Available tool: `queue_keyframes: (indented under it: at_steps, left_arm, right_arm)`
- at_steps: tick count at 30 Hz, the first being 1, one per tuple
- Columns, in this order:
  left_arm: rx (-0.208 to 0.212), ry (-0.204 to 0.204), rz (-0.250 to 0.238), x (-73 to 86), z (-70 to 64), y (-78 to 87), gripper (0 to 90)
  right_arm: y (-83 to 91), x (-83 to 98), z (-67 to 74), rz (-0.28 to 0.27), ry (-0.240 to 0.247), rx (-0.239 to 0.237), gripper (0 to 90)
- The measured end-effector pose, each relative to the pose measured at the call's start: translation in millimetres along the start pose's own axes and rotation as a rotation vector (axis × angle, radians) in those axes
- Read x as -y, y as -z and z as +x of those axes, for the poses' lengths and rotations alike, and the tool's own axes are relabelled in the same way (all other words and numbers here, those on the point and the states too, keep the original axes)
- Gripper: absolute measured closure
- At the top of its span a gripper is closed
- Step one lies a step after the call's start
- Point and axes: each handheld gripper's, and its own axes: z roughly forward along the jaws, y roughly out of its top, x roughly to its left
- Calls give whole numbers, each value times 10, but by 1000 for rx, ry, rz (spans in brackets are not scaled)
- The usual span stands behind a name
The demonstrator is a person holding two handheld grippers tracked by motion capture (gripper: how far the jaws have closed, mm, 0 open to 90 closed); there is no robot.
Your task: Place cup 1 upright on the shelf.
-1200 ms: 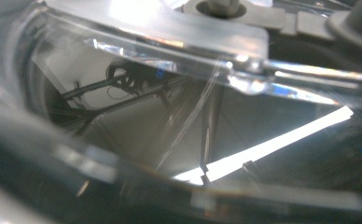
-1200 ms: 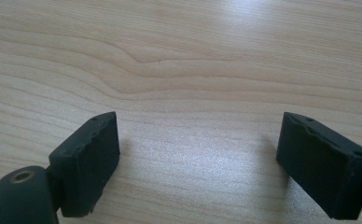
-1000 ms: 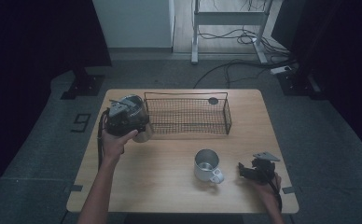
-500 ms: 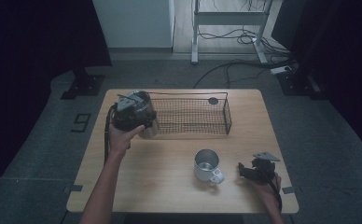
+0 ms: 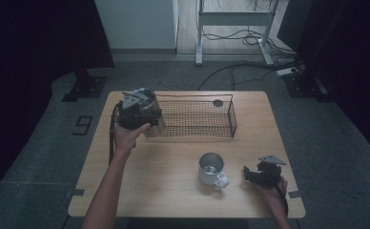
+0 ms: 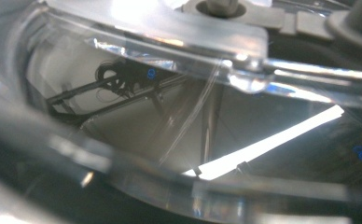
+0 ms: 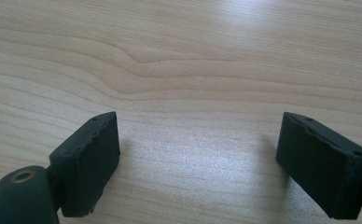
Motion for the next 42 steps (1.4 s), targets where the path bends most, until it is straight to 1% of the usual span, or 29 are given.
queue_keyframes:
  at_steps: [5, 14, 22, 30, 35, 39, 42]
  left_arm:
    - [1, -11, 10, -19, -10, -83, 41]
    - [0, 3, 17, -76, -15, -200, 41]
    - [-6, -1, 25, -152, -10, -304, 41]
    - [-10, 8, 28, -203, -12, -378, 41]
    - [-10, 3, 27, -259, -20, -410, 41]
    - [-8, 14, 25, -282, -15, -444, 41]
    - [-12, 14, 27, -299, -19, -478, 41]
  right_arm:
    - [0, 0, 1, 0, 1, 0, 130]
    - [1, 0, 1, 0, 0, 0, 130]
    - [2, 1, 1, 1, 0, 0, 131]
    - [2, 1, 1, 1, 0, 0, 131]
    - [2, 1, 1, 1, 0, 0, 131]
    - [2, 1, 1, 1, 0, 0, 131]
    - [2, 1, 1, 1, 0, 1, 131]
